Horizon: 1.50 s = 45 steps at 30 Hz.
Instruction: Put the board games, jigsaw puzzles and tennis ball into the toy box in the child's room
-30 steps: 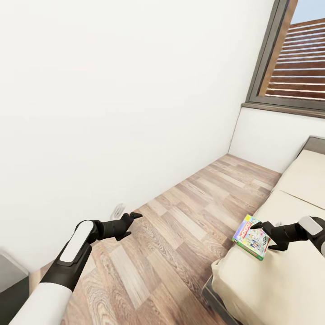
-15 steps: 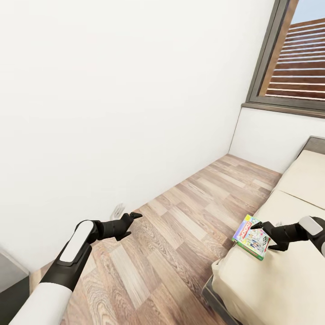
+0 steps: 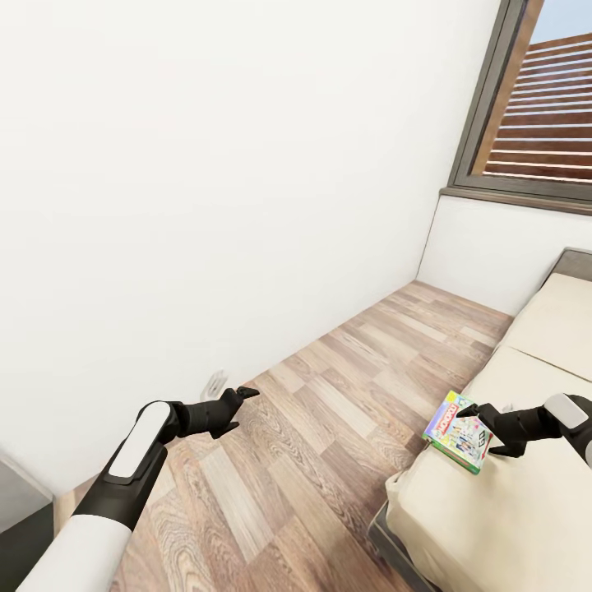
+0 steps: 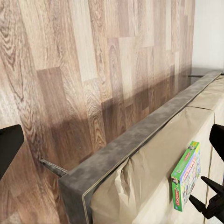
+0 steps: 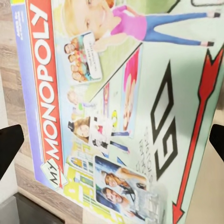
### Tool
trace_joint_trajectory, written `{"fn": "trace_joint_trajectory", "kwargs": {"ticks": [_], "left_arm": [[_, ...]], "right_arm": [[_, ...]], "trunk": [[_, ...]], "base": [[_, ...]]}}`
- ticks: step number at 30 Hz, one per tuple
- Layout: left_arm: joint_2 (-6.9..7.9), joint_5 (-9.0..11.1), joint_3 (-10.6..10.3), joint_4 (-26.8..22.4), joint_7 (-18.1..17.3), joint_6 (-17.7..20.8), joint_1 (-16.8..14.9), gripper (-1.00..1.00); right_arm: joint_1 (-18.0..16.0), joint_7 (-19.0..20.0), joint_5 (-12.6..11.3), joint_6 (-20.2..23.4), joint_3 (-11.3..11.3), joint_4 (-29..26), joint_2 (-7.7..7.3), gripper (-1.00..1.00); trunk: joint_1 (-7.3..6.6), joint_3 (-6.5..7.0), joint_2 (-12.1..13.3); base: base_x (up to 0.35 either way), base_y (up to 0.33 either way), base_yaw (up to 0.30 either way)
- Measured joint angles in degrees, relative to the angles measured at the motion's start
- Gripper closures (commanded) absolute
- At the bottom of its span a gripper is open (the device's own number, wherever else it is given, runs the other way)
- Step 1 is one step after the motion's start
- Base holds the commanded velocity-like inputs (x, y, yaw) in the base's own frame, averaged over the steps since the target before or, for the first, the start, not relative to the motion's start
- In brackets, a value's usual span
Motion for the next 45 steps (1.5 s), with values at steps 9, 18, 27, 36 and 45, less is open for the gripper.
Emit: {"fn": "trace_joint_trajectory", "kwargs": {"ticks": [9, 18, 27, 36, 45], "left_arm": [[0.0, 0.0, 0.0, 0.0, 0.0, 0.0, 0.0, -1.0], [0.0, 0.0, 0.0, 0.0, 0.0, 0.0, 0.0, -1.0], [0.0, 0.0, 0.0, 0.0, 0.0, 0.0, 0.0, -1.0], [0.0, 0.0, 0.0, 0.0, 0.0, 0.0, 0.0, -1.0], [0.0, 0.0, 0.0, 0.0, 0.0, 0.0, 0.0, -1.0]], "right_arm": [[0.0, 0.0, 0.0, 0.0, 0.0, 0.0, 0.0, -1.0], [0.0, 0.0, 0.0, 0.0, 0.0, 0.0, -0.02, -1.0], [0.0, 0.0, 0.0, 0.0, 0.0, 0.0, -0.04, -1.0], [0.0, 0.0, 0.0, 0.0, 0.0, 0.0, -0.01, -1.0], [0.0, 0.0, 0.0, 0.0, 0.0, 0.0, 0.0, -1.0]], "trunk": [[0.0, 0.0, 0.0], [0.0, 0.0, 0.0], [0.0, 0.0, 0.0], [0.0, 0.0, 0.0], [0.0, 0.0, 0.0]], "base": [[0.0, 0.0, 0.001], [0.0, 0.0, 0.047], [0.0, 0.0, 0.019], [0.0, 0.0, 0.005], [0.0, 0.0, 0.001]]}}
